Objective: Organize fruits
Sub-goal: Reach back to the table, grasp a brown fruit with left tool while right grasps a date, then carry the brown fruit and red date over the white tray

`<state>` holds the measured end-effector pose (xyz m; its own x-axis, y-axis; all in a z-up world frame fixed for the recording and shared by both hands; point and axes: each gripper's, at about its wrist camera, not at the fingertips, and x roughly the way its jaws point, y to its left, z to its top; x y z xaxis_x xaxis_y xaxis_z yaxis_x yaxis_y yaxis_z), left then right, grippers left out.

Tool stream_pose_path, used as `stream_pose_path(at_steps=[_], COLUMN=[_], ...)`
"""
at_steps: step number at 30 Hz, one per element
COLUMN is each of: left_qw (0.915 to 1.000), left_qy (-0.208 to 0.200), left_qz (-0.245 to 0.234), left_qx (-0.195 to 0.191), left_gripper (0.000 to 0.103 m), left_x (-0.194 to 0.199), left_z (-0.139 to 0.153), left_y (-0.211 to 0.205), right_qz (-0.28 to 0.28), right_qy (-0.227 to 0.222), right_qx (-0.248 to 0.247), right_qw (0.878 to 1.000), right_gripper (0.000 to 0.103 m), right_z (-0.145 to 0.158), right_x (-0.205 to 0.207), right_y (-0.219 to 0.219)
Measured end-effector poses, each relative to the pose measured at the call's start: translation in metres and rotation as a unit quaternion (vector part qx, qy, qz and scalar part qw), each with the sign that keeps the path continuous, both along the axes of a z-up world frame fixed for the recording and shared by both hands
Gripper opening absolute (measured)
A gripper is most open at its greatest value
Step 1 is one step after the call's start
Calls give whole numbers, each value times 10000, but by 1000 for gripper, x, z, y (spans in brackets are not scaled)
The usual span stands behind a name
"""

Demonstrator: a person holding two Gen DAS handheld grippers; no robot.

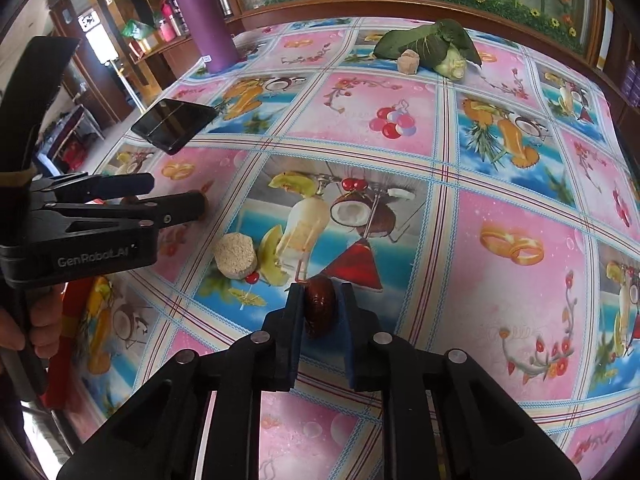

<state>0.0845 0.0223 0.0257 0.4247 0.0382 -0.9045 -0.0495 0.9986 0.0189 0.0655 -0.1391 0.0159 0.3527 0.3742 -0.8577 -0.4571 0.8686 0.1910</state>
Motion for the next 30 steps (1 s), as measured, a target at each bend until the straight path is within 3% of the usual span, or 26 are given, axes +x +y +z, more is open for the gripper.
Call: stream_pose_path(at_steps=[6, 13, 17, 19, 22, 30], left_qw=[9995, 9994, 9996, 9997, 9995, 9995], left_qy=[143, 134, 117, 110, 121, -111], left_qz=[126, 119, 41, 16, -11, 3], left_qx=[-256, -298, -244, -227, -301, -283], left_gripper=[60, 44, 40, 30, 25, 25], left_x=[7, 12, 12, 11, 10, -4], left_z=[-7, -8, -8, -7, -7, 0], left_y=[0, -3, -7, -9, -9, -11], right_qz=[-227, -318, -417, -462, -481, -720], right_qy=[85, 224, 243, 300, 308, 233], right_qx=[127, 142, 212, 255, 265, 480], right_qw=[9996, 9991, 9986, 9982, 9980, 9960], right_gripper=[16, 16, 16, 16, 16, 16], right_z=[4, 2, 3, 2, 3, 11], right_x=[4, 6, 8, 9, 9, 10], right_y=[-11, -12, -17, -18, -19, -32])
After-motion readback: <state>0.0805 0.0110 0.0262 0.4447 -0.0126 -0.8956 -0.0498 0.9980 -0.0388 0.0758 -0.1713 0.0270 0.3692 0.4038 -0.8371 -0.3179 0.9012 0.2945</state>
